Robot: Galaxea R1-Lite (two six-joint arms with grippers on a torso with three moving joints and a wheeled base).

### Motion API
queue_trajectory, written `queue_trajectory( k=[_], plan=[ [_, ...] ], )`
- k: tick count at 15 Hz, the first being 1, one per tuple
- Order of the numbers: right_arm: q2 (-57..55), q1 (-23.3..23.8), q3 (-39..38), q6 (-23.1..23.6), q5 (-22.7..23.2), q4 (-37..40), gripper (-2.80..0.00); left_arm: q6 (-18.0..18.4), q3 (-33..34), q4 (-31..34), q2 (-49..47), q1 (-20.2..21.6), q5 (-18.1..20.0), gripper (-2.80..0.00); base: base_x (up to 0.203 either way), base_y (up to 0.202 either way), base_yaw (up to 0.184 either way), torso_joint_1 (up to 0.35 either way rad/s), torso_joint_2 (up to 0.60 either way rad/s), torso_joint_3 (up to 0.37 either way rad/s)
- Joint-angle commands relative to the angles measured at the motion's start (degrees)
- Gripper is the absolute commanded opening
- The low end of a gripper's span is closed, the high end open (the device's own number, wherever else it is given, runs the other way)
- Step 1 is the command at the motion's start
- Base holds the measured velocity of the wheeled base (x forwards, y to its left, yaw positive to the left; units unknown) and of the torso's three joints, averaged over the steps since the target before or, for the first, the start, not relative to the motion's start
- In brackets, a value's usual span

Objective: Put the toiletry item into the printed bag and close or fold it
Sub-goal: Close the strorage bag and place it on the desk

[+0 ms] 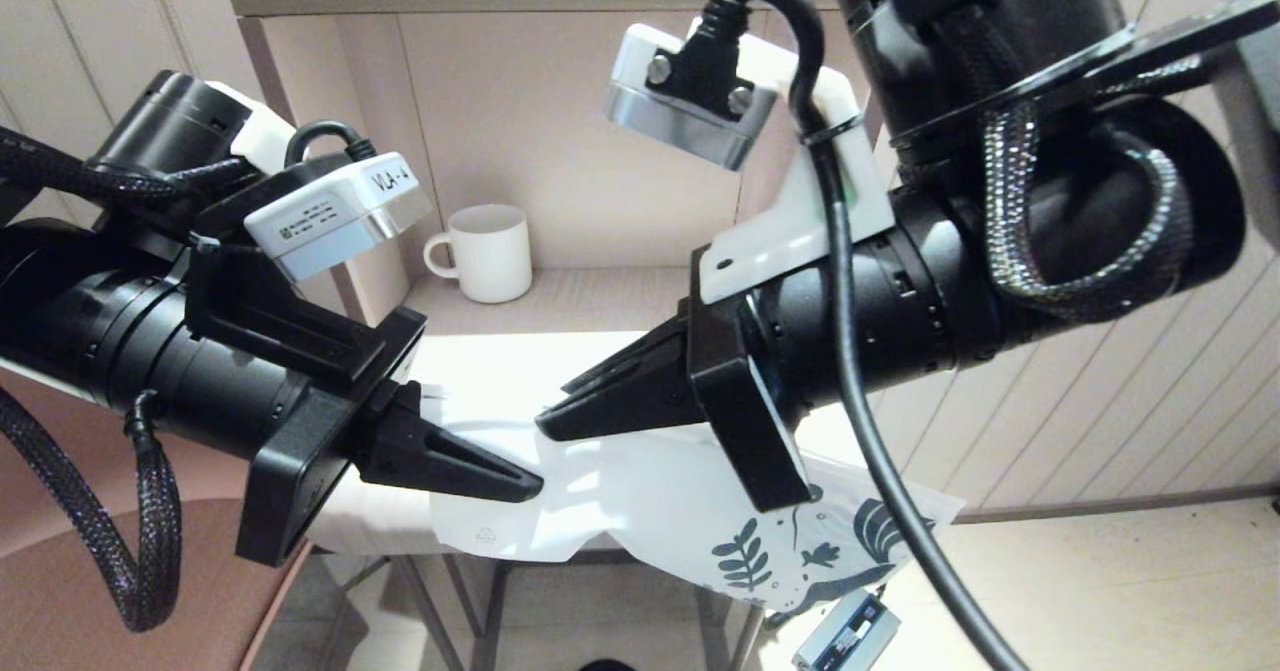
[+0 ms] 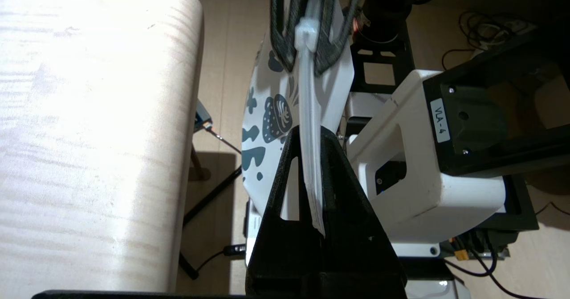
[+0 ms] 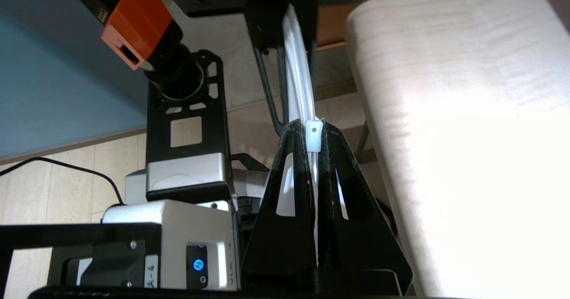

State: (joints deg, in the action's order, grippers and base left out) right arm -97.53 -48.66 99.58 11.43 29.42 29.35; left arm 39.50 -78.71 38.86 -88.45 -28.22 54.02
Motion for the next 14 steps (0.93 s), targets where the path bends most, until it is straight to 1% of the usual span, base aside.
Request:
queue_trajectory(
  k=[1, 6, 8, 14],
  plan=[
    [3.06, 1.84, -2.14, 0.06, 0.27, 0.18, -2.8, 0.23, -0.04, 0.25, -0.22, 0.01, 0.3, -2.8, 0.0, 0.0, 0.0, 0.0, 0.0, 0.0],
    [8.31, 4.49, -7.7, 0.15, 0.55, 0.09, -2.8, 0.14, -0.21, 0.25, 0.04, 0.01, 0.3, -2.8, 0.0, 0.0, 0.0, 0.0, 0.0, 0.0],
    [10.56, 5.64, -10.13, 0.09, 1.4, 0.13, -2.8, 0.14, -0.21, 0.25, 0.21, 0.01, 0.34, -2.8, 0.0, 0.0, 0.0, 0.0, 0.0, 0.0],
    [18.74, 9.35, -19.29, 0.08, 2.7, 0.04, -2.8, -0.65, -1.27, 0.34, 0.65, 0.01, 0.39, -2.8, 0.0, 0.0, 0.0, 0.0, 0.0, 0.0]
  ],
)
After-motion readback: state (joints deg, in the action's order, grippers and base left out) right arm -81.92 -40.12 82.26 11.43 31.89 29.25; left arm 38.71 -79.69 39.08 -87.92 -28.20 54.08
